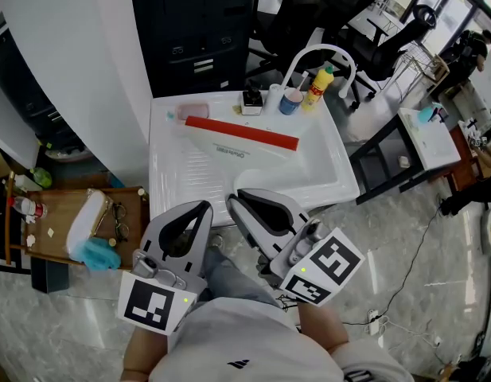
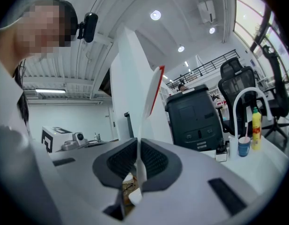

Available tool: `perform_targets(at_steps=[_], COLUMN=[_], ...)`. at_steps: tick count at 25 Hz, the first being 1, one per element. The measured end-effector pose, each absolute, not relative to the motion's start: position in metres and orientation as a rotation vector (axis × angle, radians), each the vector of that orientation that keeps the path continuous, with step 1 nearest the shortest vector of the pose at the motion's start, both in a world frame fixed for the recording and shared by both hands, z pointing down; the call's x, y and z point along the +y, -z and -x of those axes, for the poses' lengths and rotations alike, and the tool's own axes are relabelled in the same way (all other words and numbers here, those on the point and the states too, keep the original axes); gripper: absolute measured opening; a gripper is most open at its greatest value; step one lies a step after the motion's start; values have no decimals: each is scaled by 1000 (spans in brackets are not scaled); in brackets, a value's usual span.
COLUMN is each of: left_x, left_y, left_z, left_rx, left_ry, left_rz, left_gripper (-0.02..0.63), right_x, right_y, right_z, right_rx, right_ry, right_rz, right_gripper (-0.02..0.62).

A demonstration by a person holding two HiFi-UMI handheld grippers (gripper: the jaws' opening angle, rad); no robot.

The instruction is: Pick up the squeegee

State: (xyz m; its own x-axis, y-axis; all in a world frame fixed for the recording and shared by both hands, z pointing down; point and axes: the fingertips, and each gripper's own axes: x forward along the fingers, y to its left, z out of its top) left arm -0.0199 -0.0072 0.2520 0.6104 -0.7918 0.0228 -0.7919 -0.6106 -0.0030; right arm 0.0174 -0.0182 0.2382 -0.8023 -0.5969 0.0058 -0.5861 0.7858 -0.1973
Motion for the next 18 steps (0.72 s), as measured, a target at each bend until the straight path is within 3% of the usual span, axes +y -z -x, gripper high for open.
perform_targets(at_steps=[18], left_x=[-11], left_y=[-254], left_z=[26], left_rx=[-1373], left_ry=[-23], left_rz=[-2804], left_gripper=[14], right_x=[-21], right_y=[-238], right_z=[-11], right_rx=[2916], right_ry=[284], right_rz=[962], right_gripper=[34])
